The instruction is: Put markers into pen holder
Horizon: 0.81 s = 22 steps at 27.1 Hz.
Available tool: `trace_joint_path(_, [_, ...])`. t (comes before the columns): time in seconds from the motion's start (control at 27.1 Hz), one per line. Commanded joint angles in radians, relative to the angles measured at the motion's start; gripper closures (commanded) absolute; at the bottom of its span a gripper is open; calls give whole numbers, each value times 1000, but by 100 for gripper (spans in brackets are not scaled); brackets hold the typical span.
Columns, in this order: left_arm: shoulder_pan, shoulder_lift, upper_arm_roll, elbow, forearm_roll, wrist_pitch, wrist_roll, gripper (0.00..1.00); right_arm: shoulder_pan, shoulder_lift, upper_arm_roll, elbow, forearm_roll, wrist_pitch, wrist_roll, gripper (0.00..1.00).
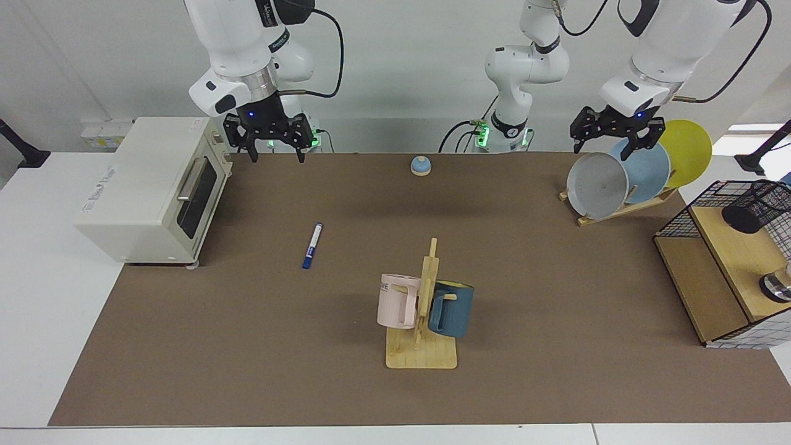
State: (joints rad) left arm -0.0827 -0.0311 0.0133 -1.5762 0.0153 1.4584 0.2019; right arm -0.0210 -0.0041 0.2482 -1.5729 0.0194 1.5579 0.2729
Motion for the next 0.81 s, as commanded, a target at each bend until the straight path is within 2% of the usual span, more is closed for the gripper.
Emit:
trace_joint_path(0.0, [11,0,-9,12,11,-18,8,0,-5,-19,3,-12,-10,-12,-41,0])
trace_joint_path(0.44, [9,2,-12,12,2,-7,1,0,-16,-23,0,-24,-1,1,-31,0])
trace_joint_path(0.63, [3,0,-16,12,0,-9,-3,0,-19,-56,-1,-78,-1,10,-41,0])
trace_joint_path(0.77, [4,-1,-15,12,0,-16,-3,0,-19,-56,0,-116,-1,85,-37,0])
